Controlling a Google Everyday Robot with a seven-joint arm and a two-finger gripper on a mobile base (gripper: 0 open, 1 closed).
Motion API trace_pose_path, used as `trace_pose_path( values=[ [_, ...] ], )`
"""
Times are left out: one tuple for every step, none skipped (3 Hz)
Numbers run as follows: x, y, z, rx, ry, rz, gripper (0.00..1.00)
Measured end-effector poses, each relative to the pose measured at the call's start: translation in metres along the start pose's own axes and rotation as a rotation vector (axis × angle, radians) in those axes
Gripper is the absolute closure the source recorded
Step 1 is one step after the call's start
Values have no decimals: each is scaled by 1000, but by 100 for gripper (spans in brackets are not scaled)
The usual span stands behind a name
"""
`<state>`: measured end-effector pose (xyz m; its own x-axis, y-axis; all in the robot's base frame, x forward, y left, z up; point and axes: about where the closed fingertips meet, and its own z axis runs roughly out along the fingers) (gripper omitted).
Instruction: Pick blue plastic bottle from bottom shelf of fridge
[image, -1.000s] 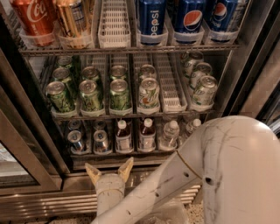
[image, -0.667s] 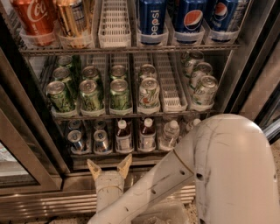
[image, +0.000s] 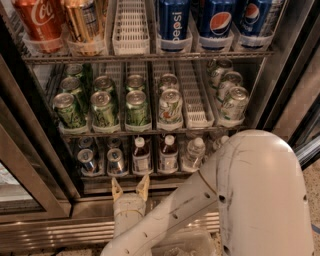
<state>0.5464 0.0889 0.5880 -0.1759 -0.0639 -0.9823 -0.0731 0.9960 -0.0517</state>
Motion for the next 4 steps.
trace_pose_path(
  values=[
    [5, -19, 8, 54, 11, -14, 25],
    [5, -33, 14, 92, 7, -22, 41],
    [5, -33, 14, 92, 7, -22, 43],
    [-1, -36, 15, 99, -10, -8, 40]
  ],
)
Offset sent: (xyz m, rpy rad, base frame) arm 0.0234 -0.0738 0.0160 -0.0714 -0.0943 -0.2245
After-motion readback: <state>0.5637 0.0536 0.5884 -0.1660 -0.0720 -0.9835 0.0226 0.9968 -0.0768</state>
